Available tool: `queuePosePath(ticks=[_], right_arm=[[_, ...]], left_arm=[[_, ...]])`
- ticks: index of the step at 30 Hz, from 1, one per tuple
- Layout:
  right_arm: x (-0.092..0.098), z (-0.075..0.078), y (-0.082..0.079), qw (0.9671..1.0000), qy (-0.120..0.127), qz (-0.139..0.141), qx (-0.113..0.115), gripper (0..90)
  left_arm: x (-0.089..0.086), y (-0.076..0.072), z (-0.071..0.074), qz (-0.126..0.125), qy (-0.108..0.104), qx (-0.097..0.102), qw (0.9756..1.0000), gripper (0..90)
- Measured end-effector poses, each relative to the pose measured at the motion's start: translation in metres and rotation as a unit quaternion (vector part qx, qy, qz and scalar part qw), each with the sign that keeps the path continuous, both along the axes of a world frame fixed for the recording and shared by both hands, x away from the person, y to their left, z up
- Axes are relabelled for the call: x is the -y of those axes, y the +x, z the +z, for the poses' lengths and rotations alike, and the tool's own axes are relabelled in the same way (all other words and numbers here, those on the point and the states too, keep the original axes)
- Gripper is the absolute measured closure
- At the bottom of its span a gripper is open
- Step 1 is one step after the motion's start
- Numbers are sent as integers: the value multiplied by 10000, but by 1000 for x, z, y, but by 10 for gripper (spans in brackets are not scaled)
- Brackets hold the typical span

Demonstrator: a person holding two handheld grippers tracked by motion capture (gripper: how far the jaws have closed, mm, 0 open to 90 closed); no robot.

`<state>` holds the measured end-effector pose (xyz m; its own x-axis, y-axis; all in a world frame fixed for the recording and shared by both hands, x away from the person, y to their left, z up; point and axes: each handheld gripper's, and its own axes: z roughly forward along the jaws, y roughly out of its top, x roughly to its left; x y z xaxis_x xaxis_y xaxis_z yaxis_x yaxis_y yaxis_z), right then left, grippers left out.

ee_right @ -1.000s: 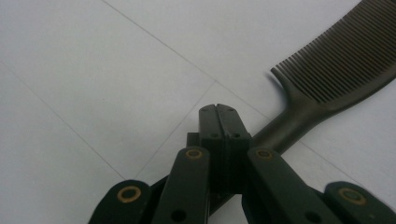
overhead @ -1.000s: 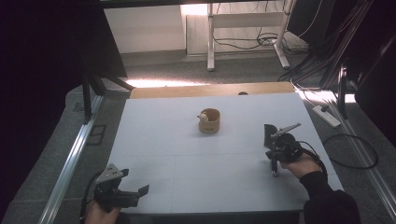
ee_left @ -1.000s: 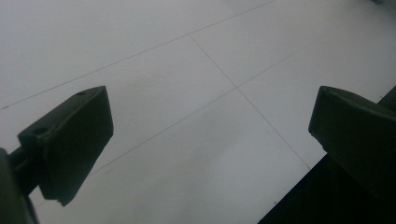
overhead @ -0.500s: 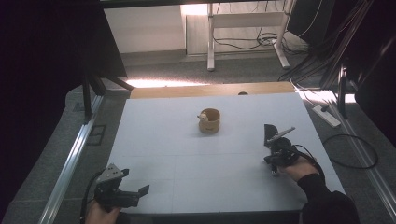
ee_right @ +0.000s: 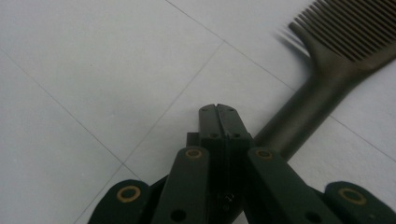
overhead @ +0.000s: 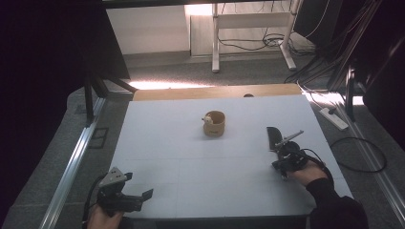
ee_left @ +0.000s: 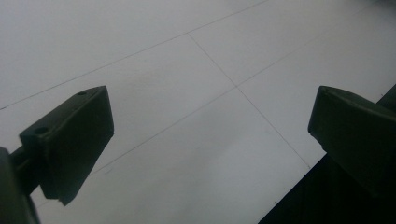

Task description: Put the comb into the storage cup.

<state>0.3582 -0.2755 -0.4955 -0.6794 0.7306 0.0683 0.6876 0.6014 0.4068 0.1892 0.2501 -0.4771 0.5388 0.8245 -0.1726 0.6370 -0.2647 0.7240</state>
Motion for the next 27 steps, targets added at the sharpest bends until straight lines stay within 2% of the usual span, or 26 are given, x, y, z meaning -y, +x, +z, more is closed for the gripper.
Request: queuePosePath(ticks=[18, 27], right_arm=[[19, 2, 2, 9997, 63, -228, -47, 896], [26, 2, 4, 9994, 28, -334, 0, 893]], left_arm=[[0, 1, 0, 5, 0, -8, 10000, 14], [0, 1, 0, 9, 2, -15, 10000, 15]])
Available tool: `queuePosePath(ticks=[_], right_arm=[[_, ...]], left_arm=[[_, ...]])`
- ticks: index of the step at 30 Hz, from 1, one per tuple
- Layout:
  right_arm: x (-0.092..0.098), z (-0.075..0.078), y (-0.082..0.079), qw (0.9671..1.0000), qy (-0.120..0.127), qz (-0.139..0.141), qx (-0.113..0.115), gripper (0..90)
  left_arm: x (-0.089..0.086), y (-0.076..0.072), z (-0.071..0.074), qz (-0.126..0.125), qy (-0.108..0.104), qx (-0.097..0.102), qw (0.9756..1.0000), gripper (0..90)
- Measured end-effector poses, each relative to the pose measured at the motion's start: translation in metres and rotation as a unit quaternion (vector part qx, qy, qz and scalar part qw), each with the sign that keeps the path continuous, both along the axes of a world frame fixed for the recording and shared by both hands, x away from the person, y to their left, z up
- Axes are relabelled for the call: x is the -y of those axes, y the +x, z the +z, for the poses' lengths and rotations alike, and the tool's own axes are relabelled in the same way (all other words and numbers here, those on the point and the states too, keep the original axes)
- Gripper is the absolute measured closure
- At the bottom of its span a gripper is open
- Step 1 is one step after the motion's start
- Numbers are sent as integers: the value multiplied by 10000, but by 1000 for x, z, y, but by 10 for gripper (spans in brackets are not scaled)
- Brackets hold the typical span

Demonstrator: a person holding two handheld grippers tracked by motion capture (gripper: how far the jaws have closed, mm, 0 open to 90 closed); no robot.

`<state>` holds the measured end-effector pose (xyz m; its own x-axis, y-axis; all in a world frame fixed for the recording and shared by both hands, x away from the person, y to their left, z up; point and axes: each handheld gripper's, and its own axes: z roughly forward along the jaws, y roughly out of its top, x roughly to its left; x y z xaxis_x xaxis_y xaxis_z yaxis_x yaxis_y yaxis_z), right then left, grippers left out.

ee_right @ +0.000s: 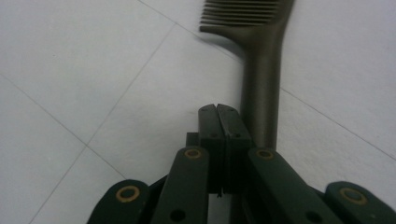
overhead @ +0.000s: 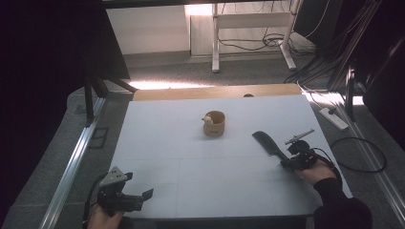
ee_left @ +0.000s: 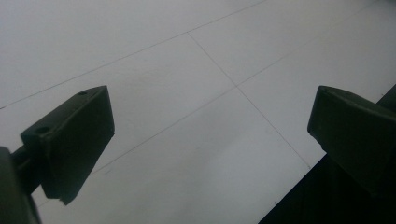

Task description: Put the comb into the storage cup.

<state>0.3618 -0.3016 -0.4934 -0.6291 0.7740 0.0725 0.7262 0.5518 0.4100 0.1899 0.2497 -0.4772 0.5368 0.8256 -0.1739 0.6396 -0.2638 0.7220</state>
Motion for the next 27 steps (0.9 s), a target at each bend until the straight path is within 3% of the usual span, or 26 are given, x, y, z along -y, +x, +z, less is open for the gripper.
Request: queuePosePath(ticks=[9, 21, 27], right_arm=[[0, 1, -1, 10000, 11, 49, 20, 892], [-16, 19, -13, 9984, 286, 278, 404, 832], [-18, 23, -15, 9978, 245, 241, 561, 725]], left_arm=[[0, 0, 0, -6, 2, -5, 10000, 15], [0, 0, 0, -7, 8, -5, 10000, 16], [0, 0, 0, -9, 10, -5, 10000, 16]])
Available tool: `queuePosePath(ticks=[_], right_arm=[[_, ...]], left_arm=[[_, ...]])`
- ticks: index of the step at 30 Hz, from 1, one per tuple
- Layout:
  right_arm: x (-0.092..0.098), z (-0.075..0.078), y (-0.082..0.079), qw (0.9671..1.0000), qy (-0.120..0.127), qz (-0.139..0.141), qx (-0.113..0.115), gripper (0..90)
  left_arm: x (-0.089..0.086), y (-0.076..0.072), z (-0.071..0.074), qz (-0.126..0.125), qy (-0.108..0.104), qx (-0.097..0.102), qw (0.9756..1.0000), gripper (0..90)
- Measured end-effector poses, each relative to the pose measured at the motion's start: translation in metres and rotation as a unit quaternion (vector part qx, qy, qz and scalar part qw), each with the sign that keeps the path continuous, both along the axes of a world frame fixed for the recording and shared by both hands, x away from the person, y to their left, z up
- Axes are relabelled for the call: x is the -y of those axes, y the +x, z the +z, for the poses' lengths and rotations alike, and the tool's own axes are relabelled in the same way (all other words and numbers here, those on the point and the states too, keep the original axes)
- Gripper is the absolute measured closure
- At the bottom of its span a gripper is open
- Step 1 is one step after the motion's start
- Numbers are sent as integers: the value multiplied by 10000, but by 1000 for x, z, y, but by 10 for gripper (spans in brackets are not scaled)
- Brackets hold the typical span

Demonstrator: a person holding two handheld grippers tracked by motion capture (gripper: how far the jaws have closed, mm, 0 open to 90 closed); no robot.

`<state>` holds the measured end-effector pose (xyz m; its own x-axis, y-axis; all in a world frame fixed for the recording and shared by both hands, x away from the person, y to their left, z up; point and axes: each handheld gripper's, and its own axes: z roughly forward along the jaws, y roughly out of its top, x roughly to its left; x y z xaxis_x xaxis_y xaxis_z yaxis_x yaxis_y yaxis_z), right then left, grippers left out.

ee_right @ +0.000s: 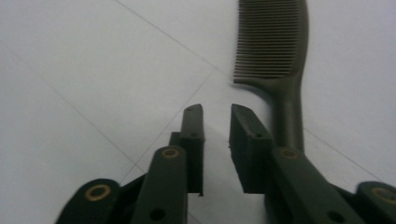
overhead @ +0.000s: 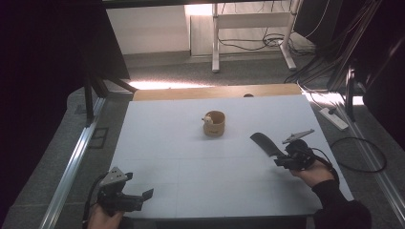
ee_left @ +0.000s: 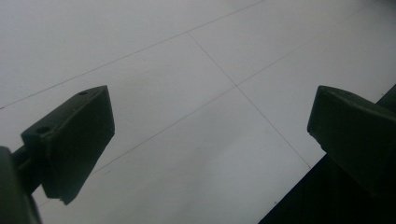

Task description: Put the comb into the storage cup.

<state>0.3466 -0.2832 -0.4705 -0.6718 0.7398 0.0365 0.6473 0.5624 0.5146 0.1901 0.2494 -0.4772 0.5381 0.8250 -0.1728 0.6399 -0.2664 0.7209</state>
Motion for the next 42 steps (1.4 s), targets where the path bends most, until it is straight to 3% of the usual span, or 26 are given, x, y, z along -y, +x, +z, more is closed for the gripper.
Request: queuePosePath(ticks=[7, 12, 18, 26, 29, 36, 42], right_arm=[[5, 4, 0, 9995, -46, -239, 194, 491], [6, 4, 1, 9993, -120, -246, 274, 407], [12, 4, 3, 9977, -214, -502, 390, 235], [18, 1, 6, 9971, -350, -602, 309, 168], [19, 1, 6, 9972, -308, -604, 311, 153], [24, -1, 8, 9965, -160, -753, 330, 7], [27, -1, 9, 9965, -91, -767, 332, 0]], left_arm=[[0, 0, 0, -10, 4, -6, 10000, 17], [0, 0, 0, -20, 6, -10, 10000, 18], [0, 0, 0, -26, 8, -11, 10000, 18], [0, 0, 0, -33, 9, -10, 10000, 19], [0, 0, 0, -37, 9, -10, 10000, 19], [0, 1, 0, -43, 5, -15, 10000, 19], [0, 1, 0, -44, 11, -15, 10000, 20]])
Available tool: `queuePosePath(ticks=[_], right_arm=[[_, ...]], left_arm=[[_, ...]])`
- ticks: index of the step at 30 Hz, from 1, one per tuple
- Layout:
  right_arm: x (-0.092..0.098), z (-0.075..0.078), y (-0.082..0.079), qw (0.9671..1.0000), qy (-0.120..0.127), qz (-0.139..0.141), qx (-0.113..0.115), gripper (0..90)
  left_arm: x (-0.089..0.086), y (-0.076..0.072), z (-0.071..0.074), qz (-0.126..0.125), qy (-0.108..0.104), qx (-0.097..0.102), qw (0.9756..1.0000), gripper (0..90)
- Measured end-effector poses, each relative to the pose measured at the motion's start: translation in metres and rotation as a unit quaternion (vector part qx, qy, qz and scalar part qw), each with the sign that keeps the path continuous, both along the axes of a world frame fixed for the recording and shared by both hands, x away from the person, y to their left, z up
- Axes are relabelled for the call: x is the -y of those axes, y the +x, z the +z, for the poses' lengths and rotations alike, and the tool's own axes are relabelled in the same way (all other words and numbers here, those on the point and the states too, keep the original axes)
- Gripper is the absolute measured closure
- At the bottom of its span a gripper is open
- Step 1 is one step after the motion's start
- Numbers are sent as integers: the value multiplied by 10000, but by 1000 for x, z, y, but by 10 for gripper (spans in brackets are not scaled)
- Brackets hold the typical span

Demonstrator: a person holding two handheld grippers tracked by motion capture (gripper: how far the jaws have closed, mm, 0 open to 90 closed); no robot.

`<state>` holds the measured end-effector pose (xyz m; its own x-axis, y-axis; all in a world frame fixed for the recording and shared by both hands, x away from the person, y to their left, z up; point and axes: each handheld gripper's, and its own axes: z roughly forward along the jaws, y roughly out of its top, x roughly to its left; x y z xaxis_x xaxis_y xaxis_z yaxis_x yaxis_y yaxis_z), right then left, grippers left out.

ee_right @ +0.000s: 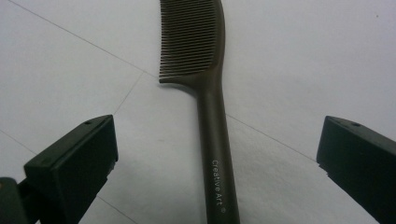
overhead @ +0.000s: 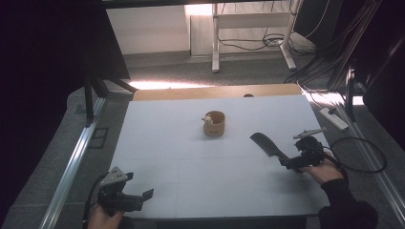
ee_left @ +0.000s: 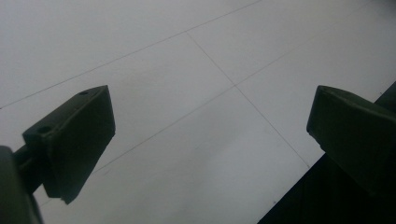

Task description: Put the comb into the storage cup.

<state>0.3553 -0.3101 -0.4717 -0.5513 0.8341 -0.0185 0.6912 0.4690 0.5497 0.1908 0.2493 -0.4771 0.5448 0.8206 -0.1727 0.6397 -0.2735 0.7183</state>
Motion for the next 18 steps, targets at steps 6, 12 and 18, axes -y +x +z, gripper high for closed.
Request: queuePosePath(ticks=[6, 12, 18], right_arm=[[-1, -3, 1, 10000, -57, 30, -62, 0], [-1, -12, 2, 9997, -106, 138, -161, 0], [-2, -18, 3, 9994, -207, 168, -226, 0]], left_arm=[[0, 0, 0, -4, 3, 0, 10000, 20], [0, 0, 0, -9, 10, 5, 10000, 21], [0, 0, 0, -13, 18, 5, 10000, 20]])
